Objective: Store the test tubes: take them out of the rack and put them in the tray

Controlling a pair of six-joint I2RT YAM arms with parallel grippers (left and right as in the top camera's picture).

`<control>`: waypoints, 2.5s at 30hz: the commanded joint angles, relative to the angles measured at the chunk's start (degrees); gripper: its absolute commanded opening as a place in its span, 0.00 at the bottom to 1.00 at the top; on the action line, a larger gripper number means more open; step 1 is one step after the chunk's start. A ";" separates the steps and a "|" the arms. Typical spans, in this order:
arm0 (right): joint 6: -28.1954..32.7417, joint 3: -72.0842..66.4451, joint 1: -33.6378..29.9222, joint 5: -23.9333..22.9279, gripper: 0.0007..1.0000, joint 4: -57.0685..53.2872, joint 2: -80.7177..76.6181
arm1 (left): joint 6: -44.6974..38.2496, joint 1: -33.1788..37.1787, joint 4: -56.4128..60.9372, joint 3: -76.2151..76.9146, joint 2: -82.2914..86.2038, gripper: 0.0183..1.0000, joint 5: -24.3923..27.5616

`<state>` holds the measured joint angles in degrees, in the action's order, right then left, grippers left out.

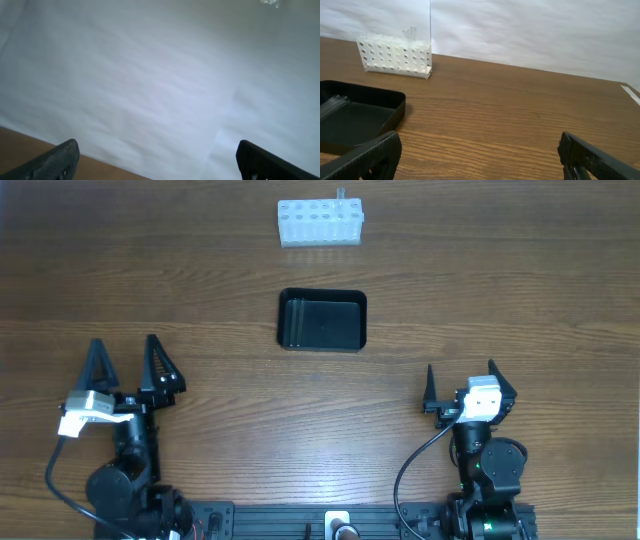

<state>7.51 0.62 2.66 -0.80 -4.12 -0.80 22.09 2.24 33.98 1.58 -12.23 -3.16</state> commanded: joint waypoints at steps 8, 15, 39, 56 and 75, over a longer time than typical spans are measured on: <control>-0.15 -0.31 -0.37 -0.28 0.99 -0.17 0.52 | -8.41 1.51 -25.03 -1.27 12.07 1.00 -3.96; -0.15 -0.31 -0.37 -0.26 0.99 -0.17 0.52 | -12.87 1.38 -33.90 -1.27 12.07 1.00 -3.72; -0.15 -0.31 -0.37 -0.26 0.99 -0.17 0.52 | -16.74 1.38 -38.03 -1.25 12.07 1.00 0.35; -0.15 -0.31 -0.37 -0.28 0.99 -0.17 0.52 | -16.74 1.38 -38.01 -1.25 11.96 1.00 0.35; -0.15 0.44 -0.33 -0.28 0.99 -0.15 0.50 | -16.74 1.38 -38.01 -1.25 11.96 1.00 0.35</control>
<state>7.51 0.62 2.66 -0.78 -4.12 -0.80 6.39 3.46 -3.92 0.58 -0.62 -3.38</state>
